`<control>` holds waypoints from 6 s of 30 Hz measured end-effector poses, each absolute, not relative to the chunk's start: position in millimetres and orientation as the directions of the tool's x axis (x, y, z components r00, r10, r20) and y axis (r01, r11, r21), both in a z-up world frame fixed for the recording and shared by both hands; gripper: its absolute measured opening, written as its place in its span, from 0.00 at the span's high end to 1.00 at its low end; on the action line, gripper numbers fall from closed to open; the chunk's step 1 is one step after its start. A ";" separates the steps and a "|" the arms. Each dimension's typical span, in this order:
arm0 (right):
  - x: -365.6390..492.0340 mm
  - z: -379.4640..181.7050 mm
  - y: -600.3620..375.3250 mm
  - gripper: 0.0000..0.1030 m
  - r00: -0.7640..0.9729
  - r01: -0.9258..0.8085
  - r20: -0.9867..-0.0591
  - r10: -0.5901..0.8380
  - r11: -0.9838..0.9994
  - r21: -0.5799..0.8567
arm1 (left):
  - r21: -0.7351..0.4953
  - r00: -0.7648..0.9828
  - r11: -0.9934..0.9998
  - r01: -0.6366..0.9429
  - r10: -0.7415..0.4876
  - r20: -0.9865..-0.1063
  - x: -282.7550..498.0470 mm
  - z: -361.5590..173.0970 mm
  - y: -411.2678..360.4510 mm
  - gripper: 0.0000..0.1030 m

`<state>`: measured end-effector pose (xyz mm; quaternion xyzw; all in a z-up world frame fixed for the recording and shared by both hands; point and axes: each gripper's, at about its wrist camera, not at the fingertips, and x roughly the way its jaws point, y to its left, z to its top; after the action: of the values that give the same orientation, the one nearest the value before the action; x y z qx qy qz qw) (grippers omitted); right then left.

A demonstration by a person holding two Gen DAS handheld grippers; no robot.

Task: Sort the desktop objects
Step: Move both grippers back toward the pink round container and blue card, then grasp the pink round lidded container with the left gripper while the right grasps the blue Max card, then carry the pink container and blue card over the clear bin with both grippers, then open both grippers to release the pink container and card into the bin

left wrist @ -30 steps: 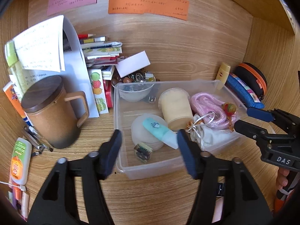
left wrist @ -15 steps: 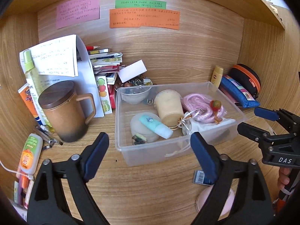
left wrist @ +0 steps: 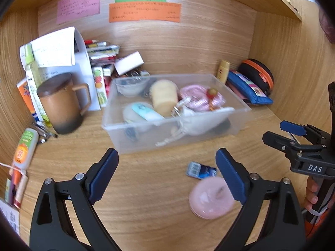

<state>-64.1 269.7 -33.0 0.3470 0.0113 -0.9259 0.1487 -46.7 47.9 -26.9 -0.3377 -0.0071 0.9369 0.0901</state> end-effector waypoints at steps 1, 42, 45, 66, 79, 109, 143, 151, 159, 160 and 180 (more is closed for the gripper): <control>-62.8 -34.3 271.6 0.19 -0.713 0.281 -0.648 -0.267 -0.956 0.085 | -0.079 -0.750 -0.982 -0.170 0.180 -0.636 -44.7 -29.4 50.4 0.08; -65.8 -79.7 232.4 0.19 -0.583 0.389 -0.744 -0.327 -0.916 0.099 | -0.163 -0.648 -0.973 -0.161 0.228 -0.726 -34.2 -90.9 51.9 0.38; -67.4 -83.6 211.4 0.19 -0.561 0.441 -0.758 -0.331 -0.895 0.065 | -0.166 -0.660 -0.979 -0.114 0.200 -0.724 -34.7 -90.4 33.2 0.38; -91.4 -93.3 149.0 0.54 -0.509 0.618 -0.806 -0.301 -0.780 -0.098 | -0.176 -0.709 -0.983 -0.051 0.160 -0.687 -37.9 -74.4 -1.7 0.38; -89.3 -91.1 146.1 0.76 -0.473 0.650 -0.806 -0.356 -0.759 -0.046 | -0.170 -0.719 -0.983 -0.065 0.164 -0.675 -41.3 -68.0 5.8 0.38; -94.8 -12.4 218.1 0.76 -0.625 0.545 -0.632 -0.458 -0.836 0.066 | -0.184 -0.780 -0.976 -0.118 0.206 -0.591 -70.7 -13.7 29.5 0.38; -173.7 -24.9 148.6 0.76 -0.575 0.571 -0.691 -0.438 -0.820 0.044 | -0.238 -0.740 -0.966 -0.099 0.232 -0.631 -148.1 -26.4 9.3 0.38; -177.5 -31.6 144.3 0.76 -0.584 0.565 -0.701 -0.409 -0.825 0.011 | -0.249 -0.723 -0.964 -0.092 0.237 -0.649 -153.9 -33.2 6.5 0.38; -173.4 -29.4 140.3 0.76 -0.598 0.572 -0.701 -0.389 -0.820 -0.033 | -0.237 -0.725 -0.968 -0.082 0.221 -0.652 -152.3 -32.3 5.9 0.38; -173.0 -28.6 140.9 0.76 -0.598 0.572 -0.700 -0.390 -0.820 -0.032 | -0.233 -0.727 -0.969 -0.080 0.217 -0.651 -151.5 -31.6 5.9 0.38; -137.4 6.8 177.5 0.28 -0.734 0.485 -0.581 -0.351 -0.870 -0.087 | -0.180 -0.770 -0.983 -0.045 0.149 -0.620 -128.3 -11.3 7.2 0.17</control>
<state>-137.4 177.5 6.8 0.2861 0.1172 -0.9238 0.2261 -128.3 7.2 -11.3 -0.3350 -0.0773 0.9376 0.0516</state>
